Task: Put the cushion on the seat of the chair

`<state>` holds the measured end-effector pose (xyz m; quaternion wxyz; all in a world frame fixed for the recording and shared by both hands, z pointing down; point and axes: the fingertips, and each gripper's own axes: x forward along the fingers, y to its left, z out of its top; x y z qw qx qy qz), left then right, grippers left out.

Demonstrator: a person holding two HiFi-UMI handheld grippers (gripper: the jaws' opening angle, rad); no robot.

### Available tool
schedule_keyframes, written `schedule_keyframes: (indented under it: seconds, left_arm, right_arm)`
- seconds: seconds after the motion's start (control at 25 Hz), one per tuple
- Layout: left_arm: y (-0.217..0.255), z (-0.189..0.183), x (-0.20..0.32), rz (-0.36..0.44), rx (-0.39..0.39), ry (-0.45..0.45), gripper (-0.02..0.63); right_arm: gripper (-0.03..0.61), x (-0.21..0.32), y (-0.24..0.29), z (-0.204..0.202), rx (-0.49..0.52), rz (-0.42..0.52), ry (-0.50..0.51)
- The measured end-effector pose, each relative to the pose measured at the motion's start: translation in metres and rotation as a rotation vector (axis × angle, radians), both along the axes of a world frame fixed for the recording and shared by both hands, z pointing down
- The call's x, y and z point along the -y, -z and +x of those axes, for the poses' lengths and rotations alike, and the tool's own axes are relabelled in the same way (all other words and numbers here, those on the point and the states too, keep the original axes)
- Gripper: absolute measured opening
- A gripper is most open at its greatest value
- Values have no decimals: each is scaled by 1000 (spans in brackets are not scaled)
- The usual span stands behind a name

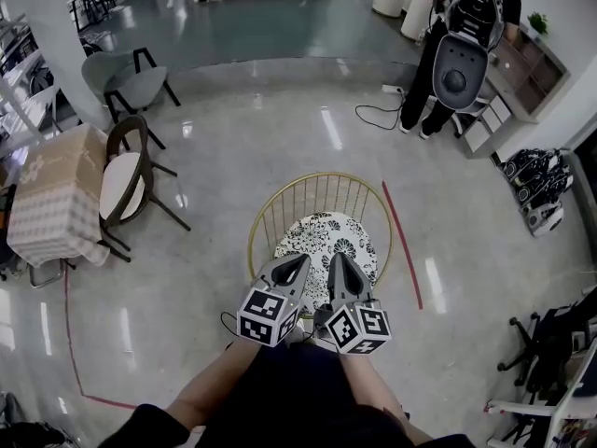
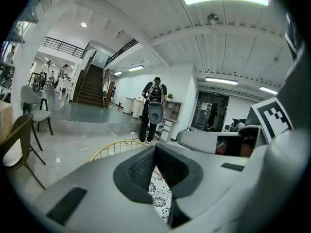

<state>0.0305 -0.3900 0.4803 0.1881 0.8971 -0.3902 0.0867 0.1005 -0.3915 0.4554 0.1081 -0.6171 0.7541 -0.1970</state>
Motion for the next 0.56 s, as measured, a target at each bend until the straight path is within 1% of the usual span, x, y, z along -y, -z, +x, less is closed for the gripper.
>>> schedule_keyframes:
  seconds: [0.24,0.56]
  left_arm:
    - [-5,2,-3,-5,15,-24,20]
    - [-11,-5,-4,-11,20,-52,20]
  right_arm:
    - [-9,-3,-4,0,17,-14,-14]
    - [-9,-2,-17,-4,95,-58,-48]
